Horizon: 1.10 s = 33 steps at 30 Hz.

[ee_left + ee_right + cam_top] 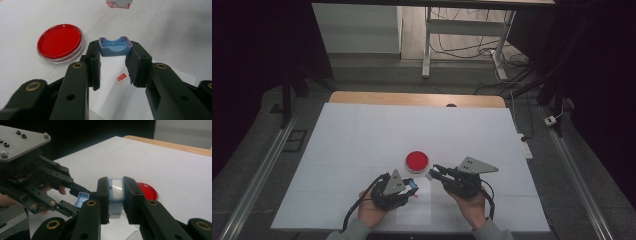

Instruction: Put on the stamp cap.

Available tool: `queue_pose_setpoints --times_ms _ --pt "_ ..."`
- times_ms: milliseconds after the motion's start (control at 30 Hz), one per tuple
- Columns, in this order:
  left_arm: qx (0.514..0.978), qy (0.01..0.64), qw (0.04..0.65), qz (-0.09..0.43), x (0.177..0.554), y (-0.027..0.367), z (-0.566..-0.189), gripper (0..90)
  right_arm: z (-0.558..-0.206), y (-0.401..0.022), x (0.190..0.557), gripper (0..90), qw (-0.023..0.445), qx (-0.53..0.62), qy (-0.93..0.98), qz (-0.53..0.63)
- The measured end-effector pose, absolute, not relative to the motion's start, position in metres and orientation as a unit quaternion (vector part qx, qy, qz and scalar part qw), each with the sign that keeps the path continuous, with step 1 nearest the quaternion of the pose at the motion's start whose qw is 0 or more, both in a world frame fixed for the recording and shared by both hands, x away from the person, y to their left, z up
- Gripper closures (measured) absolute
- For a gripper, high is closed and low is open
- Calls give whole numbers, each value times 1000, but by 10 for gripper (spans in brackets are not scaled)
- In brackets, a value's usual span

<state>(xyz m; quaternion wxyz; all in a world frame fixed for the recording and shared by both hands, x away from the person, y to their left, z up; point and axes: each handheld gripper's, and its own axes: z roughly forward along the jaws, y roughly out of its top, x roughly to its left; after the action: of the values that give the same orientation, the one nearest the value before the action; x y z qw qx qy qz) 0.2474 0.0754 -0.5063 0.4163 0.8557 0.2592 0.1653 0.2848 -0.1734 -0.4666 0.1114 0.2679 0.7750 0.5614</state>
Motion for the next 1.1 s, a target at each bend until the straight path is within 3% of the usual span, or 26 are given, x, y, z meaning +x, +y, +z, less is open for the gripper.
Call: queue_pose_setpoints --times_ms 1100 --pt "857 259 411 173 248 65 -512 651 -471 -152 272 758 76 265 777 566"
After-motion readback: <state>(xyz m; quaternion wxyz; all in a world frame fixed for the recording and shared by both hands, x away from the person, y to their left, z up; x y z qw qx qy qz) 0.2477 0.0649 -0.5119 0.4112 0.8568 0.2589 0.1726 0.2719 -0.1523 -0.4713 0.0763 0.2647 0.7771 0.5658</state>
